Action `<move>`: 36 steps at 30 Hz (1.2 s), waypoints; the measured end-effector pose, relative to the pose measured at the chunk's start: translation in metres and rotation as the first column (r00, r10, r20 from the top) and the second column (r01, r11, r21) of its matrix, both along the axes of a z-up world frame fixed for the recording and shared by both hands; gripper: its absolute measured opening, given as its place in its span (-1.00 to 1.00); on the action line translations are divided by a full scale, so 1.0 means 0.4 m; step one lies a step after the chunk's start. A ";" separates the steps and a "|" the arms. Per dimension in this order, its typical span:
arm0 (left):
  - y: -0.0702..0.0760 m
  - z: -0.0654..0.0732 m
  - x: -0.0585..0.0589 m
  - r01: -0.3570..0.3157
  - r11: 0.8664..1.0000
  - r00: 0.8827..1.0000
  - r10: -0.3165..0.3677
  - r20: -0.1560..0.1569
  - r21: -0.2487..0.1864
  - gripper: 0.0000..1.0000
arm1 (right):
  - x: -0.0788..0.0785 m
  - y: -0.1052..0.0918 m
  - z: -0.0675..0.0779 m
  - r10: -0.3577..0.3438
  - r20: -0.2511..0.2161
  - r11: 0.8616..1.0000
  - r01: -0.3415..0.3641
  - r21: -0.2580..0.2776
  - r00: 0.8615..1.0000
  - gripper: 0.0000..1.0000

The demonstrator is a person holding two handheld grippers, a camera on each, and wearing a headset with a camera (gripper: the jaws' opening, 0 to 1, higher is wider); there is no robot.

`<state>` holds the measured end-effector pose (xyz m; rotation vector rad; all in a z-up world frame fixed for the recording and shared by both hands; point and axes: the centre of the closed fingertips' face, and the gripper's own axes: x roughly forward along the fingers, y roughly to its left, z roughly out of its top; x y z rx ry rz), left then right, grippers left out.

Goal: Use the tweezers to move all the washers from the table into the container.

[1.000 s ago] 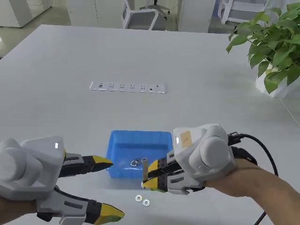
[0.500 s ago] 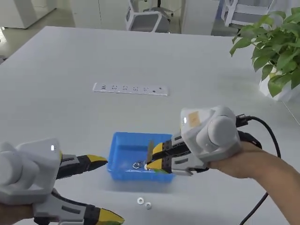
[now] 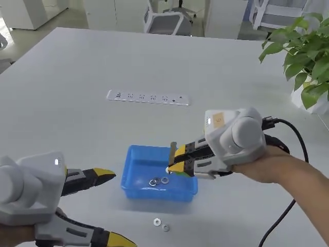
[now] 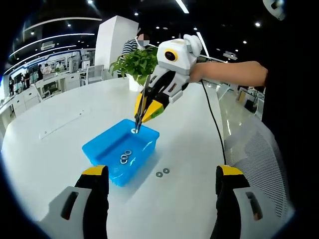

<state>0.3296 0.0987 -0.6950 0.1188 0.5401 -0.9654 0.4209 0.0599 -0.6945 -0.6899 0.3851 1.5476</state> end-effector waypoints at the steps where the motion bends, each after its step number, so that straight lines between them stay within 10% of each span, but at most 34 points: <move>1: -0.001 0.001 0.001 -0.002 1.000 1.000 0.002 -0.001 -0.001 0.90 | 0.008 -0.001 -0.005 -0.005 0.007 1.000 0.005 -0.001 1.000 -0.83; 36: 0.001 0.022 0.043 -0.025 1.000 1.000 0.025 -0.002 -0.002 0.95 | 0.072 0.000 -0.153 -0.039 -0.037 0.998 0.036 -0.055 0.999 -0.82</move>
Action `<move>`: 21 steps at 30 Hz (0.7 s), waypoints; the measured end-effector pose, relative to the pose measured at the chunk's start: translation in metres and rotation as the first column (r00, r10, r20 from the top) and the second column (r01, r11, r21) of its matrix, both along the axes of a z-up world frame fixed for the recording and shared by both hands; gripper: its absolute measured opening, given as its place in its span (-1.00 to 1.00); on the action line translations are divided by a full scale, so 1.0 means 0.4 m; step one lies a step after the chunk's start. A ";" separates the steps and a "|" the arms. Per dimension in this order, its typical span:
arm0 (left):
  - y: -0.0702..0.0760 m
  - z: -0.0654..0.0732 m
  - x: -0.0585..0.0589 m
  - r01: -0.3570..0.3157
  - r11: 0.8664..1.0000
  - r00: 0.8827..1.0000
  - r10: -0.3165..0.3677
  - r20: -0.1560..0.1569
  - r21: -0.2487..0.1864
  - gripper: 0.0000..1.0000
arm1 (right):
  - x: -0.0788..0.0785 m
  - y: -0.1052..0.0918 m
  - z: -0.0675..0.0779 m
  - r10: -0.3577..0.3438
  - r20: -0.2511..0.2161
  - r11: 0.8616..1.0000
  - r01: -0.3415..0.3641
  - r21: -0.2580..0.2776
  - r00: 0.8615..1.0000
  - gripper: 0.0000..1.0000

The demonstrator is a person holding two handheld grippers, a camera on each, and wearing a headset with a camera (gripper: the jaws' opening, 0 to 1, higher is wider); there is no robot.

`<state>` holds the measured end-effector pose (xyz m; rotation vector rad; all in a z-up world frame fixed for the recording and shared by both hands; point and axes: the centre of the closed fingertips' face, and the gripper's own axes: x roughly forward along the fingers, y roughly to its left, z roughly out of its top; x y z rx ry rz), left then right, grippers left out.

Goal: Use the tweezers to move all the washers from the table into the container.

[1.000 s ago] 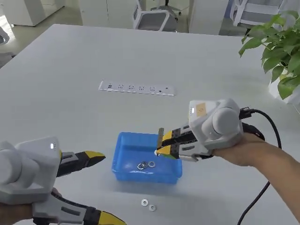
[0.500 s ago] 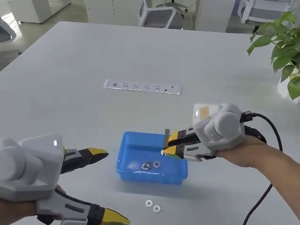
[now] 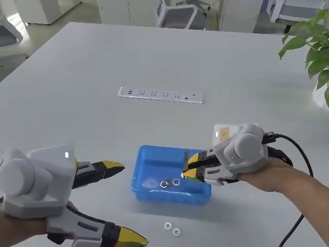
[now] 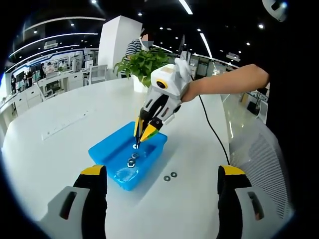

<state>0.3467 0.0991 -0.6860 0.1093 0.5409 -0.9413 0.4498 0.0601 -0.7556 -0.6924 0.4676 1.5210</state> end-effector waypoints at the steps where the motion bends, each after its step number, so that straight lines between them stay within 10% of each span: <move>1: 0.000 0.001 0.005 0.001 1.000 1.000 -0.001 0.001 0.001 0.95 | 0.003 0.000 -0.004 -0.002 -0.001 1.000 0.002 -0.003 1.000 -0.82; 13: -0.014 0.005 0.085 0.053 0.998 0.998 -0.054 0.037 0.033 0.49 | 0.000 0.005 -0.029 0.003 -0.020 1.000 -0.003 -0.006 1.000 -0.82; 21: -0.038 0.009 0.172 0.121 0.987 0.984 -0.133 0.116 0.109 -0.05 | -0.002 0.004 -0.028 0.005 -0.021 1.000 -0.005 -0.009 1.000 -0.82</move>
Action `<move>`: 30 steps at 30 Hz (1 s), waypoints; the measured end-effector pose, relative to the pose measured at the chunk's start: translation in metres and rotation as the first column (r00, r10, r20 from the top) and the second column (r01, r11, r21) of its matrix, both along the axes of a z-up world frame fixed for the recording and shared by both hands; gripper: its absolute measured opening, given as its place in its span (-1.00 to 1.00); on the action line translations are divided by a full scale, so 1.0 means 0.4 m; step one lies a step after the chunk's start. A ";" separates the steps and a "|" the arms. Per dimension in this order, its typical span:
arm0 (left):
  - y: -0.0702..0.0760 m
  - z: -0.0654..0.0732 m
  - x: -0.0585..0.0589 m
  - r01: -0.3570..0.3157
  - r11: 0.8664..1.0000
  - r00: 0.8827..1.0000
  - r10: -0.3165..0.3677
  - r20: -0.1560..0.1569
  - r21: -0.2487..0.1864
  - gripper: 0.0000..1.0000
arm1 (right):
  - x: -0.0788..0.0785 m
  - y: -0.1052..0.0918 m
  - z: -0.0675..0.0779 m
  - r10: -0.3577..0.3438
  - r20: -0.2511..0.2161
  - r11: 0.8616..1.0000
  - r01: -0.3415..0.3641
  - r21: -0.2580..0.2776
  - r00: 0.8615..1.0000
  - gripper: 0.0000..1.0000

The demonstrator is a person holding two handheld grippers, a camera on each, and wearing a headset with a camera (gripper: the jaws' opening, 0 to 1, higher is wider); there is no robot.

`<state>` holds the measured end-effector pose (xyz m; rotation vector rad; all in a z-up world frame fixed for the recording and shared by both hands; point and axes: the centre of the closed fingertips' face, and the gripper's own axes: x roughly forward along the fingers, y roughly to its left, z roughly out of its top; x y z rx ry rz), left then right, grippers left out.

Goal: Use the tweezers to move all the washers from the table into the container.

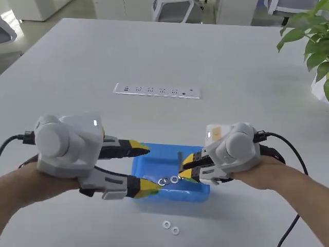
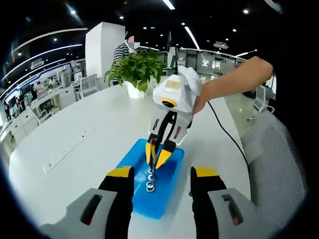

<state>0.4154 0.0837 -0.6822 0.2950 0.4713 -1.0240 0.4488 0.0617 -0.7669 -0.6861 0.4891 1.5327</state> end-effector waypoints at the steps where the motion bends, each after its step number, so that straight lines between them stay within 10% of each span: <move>1: -0.007 0.000 0.011 0.015 1.000 1.000 -0.015 0.006 0.002 -0.12 | 0.000 0.000 0.000 0.000 0.000 1.000 0.000 0.000 1.000 -0.82; 9: -0.042 -0.006 0.060 0.102 0.993 0.992 -0.106 0.067 0.053 -0.44 | -0.001 -0.002 -0.002 0.018 0.013 1.000 -0.018 -0.008 1.000 -0.82; 30: -0.095 -0.036 0.080 0.212 0.972 0.975 -0.217 0.047 0.099 -0.73 | -0.003 -0.006 -0.003 0.035 0.024 0.999 -0.034 -0.012 0.999 -0.82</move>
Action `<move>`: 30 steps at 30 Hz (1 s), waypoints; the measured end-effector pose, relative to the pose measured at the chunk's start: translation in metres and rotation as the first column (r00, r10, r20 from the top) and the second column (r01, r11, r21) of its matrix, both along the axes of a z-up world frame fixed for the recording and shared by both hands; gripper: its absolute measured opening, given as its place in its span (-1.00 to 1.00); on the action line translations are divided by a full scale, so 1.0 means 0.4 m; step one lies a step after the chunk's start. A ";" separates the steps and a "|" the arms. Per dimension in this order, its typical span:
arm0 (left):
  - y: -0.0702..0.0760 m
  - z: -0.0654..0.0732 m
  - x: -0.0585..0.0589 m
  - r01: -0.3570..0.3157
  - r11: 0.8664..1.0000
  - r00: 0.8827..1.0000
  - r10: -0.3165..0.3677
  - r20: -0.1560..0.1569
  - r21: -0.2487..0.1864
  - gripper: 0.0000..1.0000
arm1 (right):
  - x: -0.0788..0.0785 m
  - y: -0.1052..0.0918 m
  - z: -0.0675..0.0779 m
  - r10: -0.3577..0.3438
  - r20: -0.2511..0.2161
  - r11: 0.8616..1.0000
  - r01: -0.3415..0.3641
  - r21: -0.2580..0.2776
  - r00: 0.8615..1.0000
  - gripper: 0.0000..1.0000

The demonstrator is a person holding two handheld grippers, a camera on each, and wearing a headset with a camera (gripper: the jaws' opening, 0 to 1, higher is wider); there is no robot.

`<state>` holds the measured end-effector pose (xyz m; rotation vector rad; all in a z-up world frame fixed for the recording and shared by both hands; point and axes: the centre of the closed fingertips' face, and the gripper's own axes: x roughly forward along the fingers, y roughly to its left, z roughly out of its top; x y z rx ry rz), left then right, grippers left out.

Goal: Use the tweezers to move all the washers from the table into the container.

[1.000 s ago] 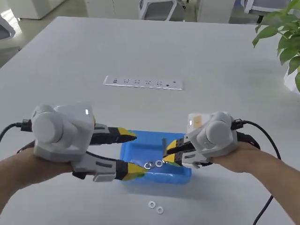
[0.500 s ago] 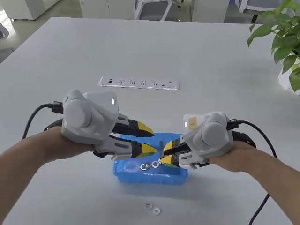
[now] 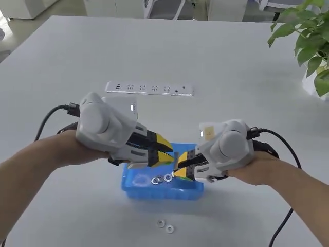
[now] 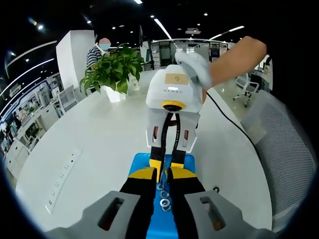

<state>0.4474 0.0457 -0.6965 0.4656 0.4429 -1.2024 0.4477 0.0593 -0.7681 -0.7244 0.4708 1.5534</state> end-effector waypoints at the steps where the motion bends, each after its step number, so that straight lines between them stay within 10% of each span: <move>1: -0.002 0.001 0.000 0.002 1.000 1.000 -0.002 -0.002 -0.002 -0.73 | -0.001 0.000 0.000 0.003 0.000 1.000 -0.003 0.000 1.000 -0.82; 30: -0.036 0.005 -0.012 0.024 1.000 1.000 -0.024 -0.006 0.004 -0.90 | -0.005 -0.001 0.007 0.009 0.022 1.000 -0.008 -0.014 1.000 -0.76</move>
